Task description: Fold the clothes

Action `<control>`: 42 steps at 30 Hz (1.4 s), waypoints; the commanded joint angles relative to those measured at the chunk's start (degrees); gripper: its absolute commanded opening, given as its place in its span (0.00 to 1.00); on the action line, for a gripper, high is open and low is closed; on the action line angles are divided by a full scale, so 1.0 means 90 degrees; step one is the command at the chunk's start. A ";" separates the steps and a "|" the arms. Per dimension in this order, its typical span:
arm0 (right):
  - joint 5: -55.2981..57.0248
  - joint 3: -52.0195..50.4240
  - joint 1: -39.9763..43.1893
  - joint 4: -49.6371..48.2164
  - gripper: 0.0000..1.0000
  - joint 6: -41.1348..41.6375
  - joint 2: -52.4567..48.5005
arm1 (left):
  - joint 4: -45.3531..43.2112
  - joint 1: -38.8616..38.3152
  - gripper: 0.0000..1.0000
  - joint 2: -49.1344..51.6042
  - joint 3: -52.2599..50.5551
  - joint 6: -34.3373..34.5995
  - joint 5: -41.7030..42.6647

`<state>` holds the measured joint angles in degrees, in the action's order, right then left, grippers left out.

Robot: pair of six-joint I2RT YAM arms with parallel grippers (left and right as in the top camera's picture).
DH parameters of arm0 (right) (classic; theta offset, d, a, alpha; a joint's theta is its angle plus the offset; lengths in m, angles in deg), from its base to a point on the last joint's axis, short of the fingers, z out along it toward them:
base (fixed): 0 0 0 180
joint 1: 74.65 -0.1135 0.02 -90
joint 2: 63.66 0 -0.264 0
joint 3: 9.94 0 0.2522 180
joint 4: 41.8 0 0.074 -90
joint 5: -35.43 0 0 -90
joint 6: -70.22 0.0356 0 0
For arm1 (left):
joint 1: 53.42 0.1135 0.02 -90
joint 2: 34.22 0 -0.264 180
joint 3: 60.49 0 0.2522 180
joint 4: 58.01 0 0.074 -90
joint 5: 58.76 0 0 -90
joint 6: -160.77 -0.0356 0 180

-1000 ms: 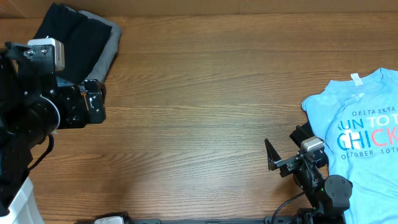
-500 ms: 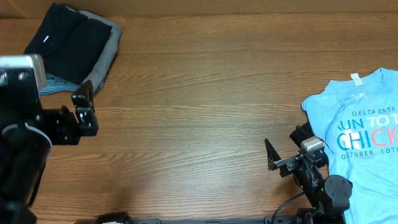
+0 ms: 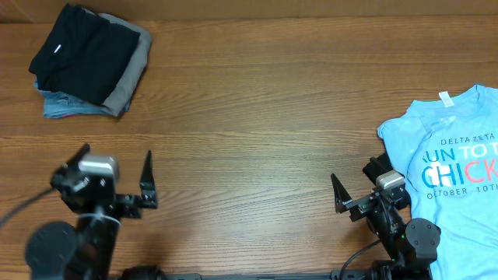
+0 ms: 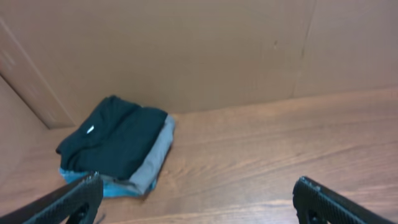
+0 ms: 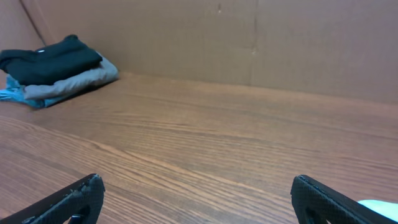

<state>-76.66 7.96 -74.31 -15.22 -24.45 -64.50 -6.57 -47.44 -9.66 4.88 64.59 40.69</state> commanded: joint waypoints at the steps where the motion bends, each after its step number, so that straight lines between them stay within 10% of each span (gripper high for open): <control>1: 0.0022 -0.0007 0.0019 -0.0041 1.00 0.0024 0.0075 | -0.0442 -0.0044 1.00 -0.0865 -0.1107 -0.0075 0.0078; 23: 0.0022 -0.0007 0.0019 -0.0041 1.00 0.0024 0.0075 | -0.2688 -0.0352 1.00 -0.2708 -0.5285 0.0233 -0.0097; 42: 0.0022 -0.0007 0.0019 -0.0041 1.00 0.0024 0.0075 | -0.2846 -0.0376 1.00 -0.2701 -0.5319 0.0233 -0.0075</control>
<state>-76.63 7.92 -74.29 -15.20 -24.47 -64.50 -31.88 -50.46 -33.38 -42.64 66.12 40.40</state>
